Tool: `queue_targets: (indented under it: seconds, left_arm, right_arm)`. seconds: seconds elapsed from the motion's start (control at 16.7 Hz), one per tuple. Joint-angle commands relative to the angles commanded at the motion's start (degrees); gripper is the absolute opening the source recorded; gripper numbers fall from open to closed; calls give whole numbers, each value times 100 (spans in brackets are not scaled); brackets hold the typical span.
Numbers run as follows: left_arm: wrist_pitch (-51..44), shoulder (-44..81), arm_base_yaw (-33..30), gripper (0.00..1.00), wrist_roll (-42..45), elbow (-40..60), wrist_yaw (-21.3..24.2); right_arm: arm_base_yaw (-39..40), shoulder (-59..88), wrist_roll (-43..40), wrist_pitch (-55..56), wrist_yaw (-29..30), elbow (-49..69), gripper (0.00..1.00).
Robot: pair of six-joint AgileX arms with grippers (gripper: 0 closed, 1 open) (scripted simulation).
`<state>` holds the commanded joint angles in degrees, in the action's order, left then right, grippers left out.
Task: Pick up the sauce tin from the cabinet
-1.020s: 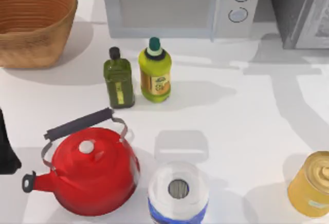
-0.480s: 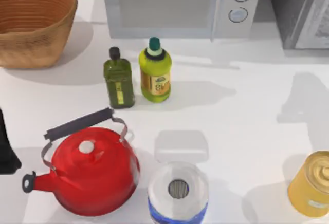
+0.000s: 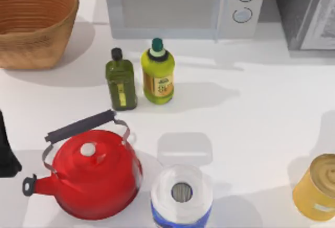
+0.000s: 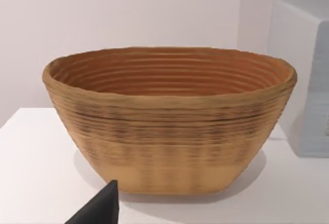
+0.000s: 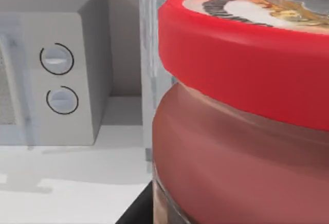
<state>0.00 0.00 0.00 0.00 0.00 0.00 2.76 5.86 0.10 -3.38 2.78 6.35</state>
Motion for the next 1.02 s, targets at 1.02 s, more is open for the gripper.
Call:
queue_targets:
  seconds: [1.02]
  left_arm:
    - [0,0,0,100,0,0,0]
  right_arm:
    - [-396,1106,31,1612,-1079,128,0]
